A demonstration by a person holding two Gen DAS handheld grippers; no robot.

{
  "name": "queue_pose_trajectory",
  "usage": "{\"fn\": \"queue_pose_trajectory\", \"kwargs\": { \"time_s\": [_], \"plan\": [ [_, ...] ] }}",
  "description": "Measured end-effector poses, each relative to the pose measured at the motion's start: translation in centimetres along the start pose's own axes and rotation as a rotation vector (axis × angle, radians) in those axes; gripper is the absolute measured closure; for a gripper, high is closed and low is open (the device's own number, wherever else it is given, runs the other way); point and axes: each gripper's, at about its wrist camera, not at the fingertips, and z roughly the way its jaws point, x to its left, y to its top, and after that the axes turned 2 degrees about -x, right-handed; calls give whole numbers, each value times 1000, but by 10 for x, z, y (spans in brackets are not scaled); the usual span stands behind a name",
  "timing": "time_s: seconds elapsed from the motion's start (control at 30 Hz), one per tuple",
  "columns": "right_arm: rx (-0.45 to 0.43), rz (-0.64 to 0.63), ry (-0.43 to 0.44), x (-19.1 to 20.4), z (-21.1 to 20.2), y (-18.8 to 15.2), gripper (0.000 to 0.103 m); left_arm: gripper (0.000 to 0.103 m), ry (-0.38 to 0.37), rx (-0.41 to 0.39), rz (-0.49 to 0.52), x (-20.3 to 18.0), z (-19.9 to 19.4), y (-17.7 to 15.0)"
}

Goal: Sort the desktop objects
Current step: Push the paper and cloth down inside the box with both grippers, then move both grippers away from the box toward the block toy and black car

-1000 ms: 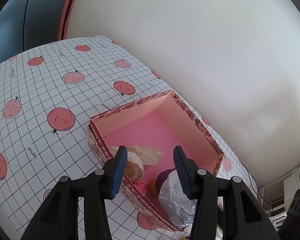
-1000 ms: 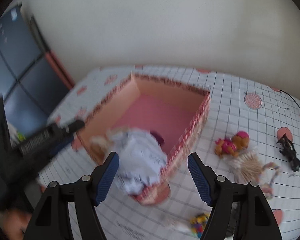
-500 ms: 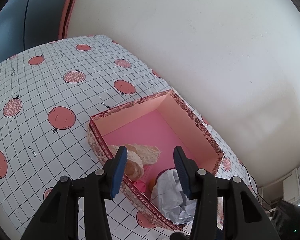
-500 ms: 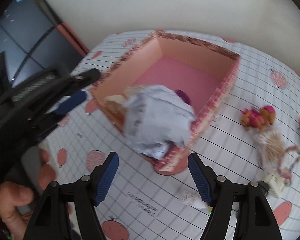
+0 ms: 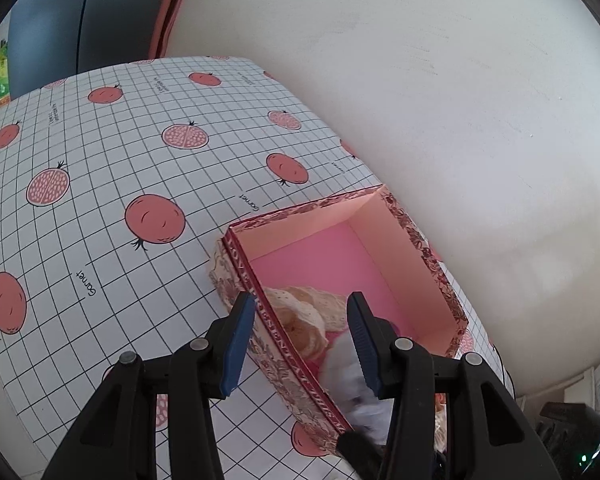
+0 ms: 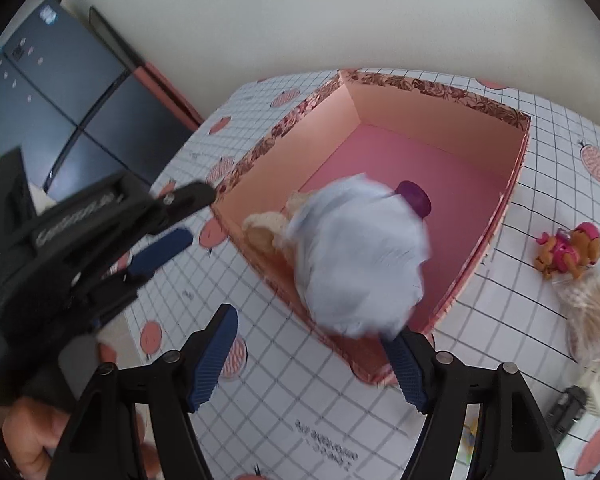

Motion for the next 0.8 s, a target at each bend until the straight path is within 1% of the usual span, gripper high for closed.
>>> {"fn": "queue_pose_trajectory", "kwargs": {
  "time_s": [0.17, 0.23, 0.37, 0.47, 0.63, 0.73, 0.8],
  "plan": [
    [-86, 50, -11, -6, -4, 6, 27, 54, 9, 3, -8, 3, 1, 1],
    [-128, 64, -32, -9, -14, 9, 27, 54, 12, 3, -10, 4, 1, 1],
    [-199, 123, -29, -21, -36, 15, 27, 54, 11, 11, -6, 2, 3, 0],
    [-205, 161, -49, -29, -44, 18, 27, 54, 12, 14, 7, -3, 2, -1],
    [-168, 190, -127, -39, -55, 17, 27, 54, 15, 31, 33, -15, 2, -6],
    [-196, 210, -146, -46, -71, 16, 27, 54, 6, 38, 61, -27, 0, -11],
    [-217, 234, -175, -52, -84, 16, 27, 54, -7, 40, 91, -38, -3, -14]
  ]
}}
